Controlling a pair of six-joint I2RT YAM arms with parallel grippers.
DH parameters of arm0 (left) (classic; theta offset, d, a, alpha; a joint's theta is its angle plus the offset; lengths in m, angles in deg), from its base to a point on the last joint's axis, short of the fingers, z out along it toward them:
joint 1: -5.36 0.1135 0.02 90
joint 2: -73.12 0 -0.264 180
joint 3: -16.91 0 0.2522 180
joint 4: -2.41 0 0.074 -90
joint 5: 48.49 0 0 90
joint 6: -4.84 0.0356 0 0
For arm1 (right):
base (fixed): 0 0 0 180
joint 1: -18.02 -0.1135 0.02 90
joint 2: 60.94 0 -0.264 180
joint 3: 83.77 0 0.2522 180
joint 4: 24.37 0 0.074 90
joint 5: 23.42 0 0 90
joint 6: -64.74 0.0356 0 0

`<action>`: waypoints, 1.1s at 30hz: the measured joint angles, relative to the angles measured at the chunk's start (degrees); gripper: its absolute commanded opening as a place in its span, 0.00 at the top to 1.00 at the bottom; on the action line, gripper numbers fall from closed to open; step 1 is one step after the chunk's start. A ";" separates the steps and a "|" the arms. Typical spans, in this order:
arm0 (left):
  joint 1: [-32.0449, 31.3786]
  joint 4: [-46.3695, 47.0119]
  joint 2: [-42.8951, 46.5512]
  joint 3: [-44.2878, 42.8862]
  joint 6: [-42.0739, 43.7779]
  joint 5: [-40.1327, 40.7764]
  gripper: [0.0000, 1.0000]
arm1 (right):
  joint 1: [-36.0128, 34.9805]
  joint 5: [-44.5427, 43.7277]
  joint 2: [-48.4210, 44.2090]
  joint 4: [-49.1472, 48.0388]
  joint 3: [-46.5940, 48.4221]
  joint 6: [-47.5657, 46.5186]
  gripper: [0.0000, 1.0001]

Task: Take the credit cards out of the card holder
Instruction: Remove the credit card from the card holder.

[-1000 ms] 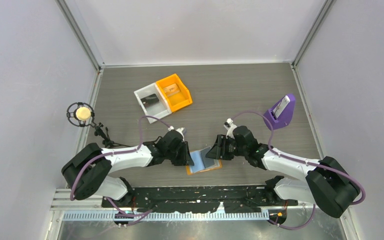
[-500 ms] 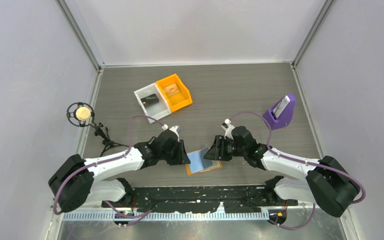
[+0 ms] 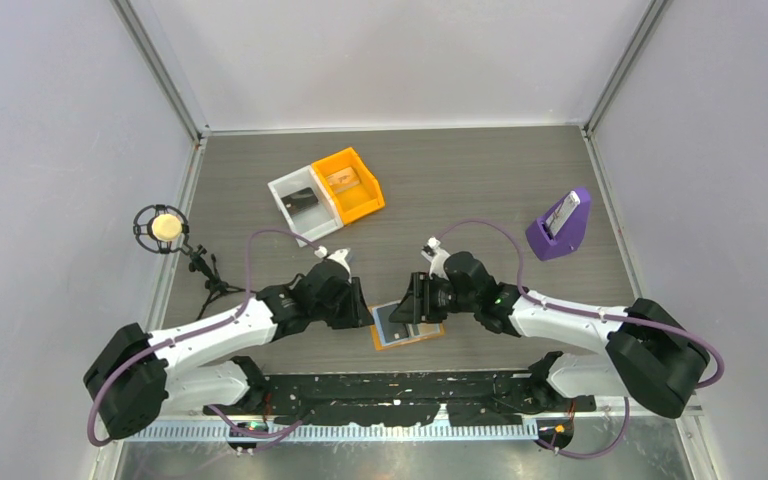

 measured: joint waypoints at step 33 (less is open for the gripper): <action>0.00 11.87 -9.03 0.20 1.01 -4.37 0.97 | 0.72 -7.30 4.83 5.46 3.26 -1.77 0.61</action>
